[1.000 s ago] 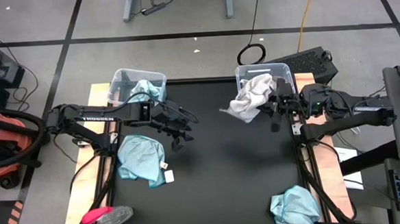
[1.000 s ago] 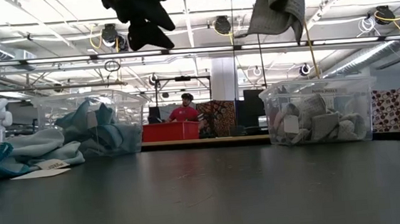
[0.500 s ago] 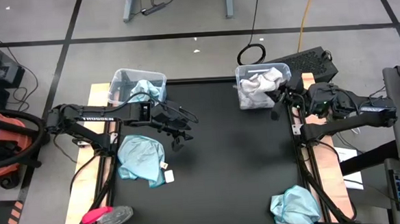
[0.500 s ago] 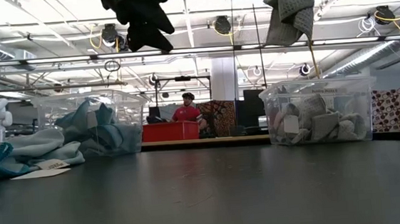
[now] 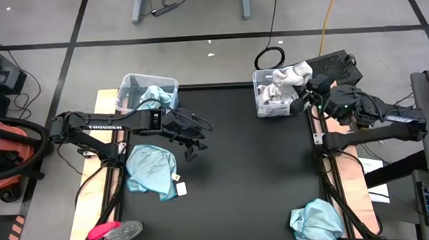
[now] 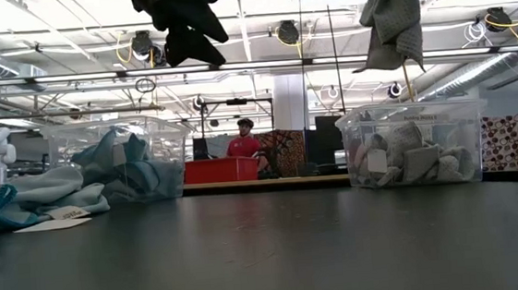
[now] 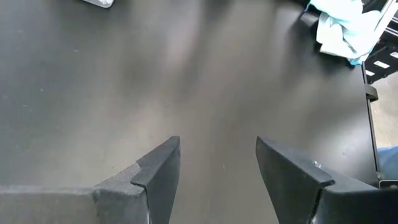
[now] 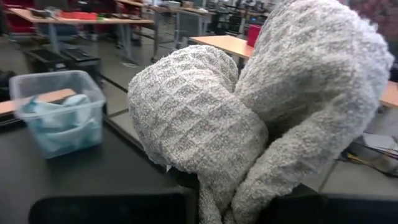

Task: Sort microfiber towel by color & place in baskets
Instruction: Put the gray microfiber towel into the right transparent bin

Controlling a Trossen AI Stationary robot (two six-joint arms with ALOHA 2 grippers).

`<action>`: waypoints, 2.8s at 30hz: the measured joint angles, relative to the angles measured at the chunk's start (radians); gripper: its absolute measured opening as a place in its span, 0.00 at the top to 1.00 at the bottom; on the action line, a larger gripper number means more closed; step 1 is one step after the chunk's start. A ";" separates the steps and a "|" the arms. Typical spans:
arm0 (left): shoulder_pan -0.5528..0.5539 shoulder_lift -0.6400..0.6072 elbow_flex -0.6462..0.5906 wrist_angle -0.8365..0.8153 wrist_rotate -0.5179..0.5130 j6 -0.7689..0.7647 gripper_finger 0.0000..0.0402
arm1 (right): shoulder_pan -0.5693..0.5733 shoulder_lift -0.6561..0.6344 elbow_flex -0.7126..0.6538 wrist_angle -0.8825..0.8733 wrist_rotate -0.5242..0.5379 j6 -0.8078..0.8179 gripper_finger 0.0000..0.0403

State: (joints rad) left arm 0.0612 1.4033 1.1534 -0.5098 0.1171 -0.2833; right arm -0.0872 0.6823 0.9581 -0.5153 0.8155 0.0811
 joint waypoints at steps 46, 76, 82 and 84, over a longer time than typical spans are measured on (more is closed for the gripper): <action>0.000 0.000 0.000 0.032 -0.021 -0.042 0.46 | -0.574 0.195 0.000 -0.116 -0.375 -0.044 0.88; 0.003 0.000 0.000 0.031 -0.048 -0.033 0.46 | -0.792 0.392 0.000 -0.254 -0.614 -0.068 0.88; 0.003 0.000 0.000 0.030 -0.048 -0.033 0.46 | -0.804 0.436 0.000 -0.278 -0.641 -0.075 0.88; 0.003 0.000 0.000 0.030 -0.048 -0.026 0.46 | -0.804 0.451 0.000 -0.289 -0.642 -0.077 0.87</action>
State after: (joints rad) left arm 0.0643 1.4035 1.1534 -0.4801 0.0692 -0.3091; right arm -0.8909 1.1328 0.9577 -0.8039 0.1738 0.0037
